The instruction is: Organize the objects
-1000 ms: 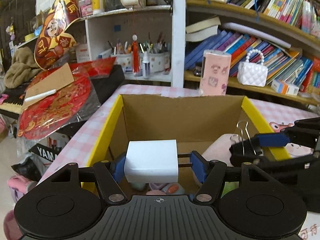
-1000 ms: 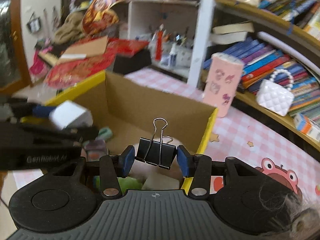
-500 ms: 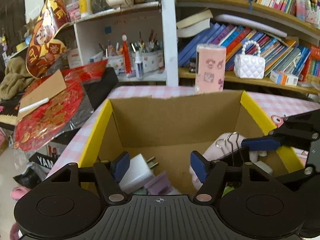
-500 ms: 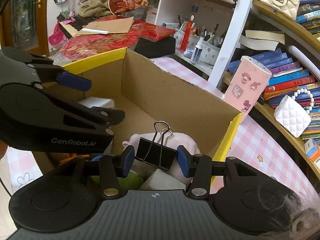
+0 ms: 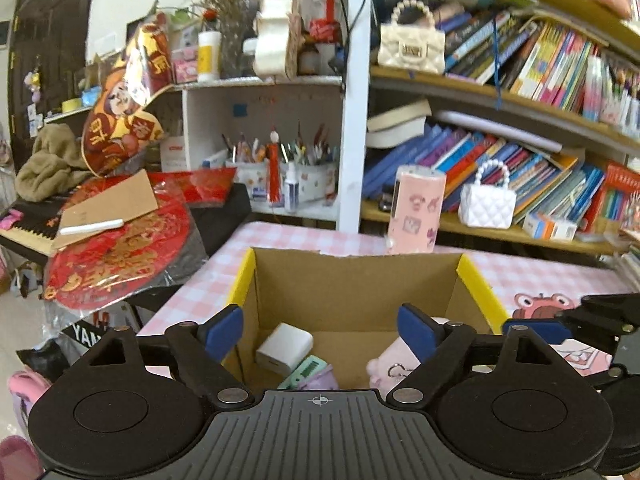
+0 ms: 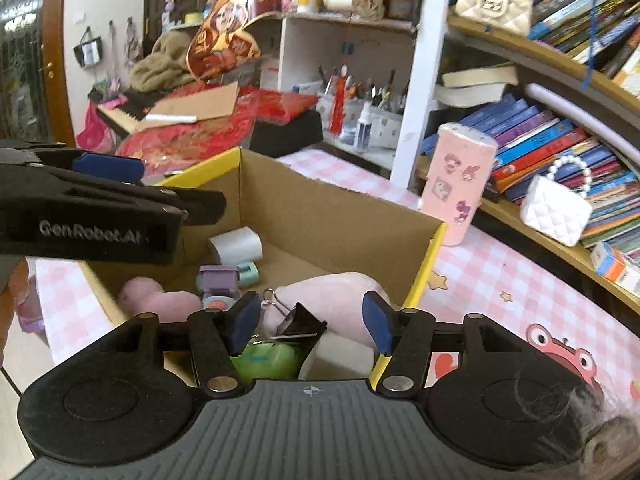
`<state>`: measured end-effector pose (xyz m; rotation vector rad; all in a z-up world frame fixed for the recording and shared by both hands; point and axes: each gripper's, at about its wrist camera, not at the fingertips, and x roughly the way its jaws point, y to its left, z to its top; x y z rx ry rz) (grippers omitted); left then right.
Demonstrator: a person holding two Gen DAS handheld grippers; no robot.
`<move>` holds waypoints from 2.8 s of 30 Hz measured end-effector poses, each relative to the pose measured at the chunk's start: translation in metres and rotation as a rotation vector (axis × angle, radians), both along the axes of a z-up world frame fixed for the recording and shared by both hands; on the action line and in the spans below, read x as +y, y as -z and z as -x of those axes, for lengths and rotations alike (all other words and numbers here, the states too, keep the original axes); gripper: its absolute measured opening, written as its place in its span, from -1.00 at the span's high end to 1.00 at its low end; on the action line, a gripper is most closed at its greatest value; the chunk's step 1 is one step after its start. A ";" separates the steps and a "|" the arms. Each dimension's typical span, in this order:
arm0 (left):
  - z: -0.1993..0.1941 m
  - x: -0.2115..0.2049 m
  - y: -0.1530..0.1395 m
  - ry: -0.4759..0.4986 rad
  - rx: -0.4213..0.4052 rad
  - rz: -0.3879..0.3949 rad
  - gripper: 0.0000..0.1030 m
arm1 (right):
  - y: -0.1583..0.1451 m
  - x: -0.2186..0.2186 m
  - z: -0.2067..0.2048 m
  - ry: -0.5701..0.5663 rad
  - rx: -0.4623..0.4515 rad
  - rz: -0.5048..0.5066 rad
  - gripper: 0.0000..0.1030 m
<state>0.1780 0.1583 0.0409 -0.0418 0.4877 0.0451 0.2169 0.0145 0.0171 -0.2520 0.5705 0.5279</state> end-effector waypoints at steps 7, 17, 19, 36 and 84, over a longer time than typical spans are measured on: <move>0.044 0.004 -0.005 0.002 -0.024 0.009 -0.84 | -0.012 -0.014 0.050 0.127 -0.060 -0.057 -0.18; 0.104 -0.001 0.014 0.032 0.030 0.010 -0.85 | 0.000 -0.033 0.114 0.404 -0.015 -0.118 -0.28; 0.114 -0.004 0.019 0.042 0.054 0.016 -0.85 | 0.005 -0.036 0.127 0.452 -0.002 -0.120 -0.28; 0.149 -0.050 0.035 0.116 0.082 -0.058 -0.87 | 0.028 -0.071 0.200 0.747 0.054 -0.158 -0.52; 0.161 -0.102 0.038 0.140 0.119 -0.135 -0.97 | 0.028 -0.096 0.226 0.832 0.008 -0.061 -0.95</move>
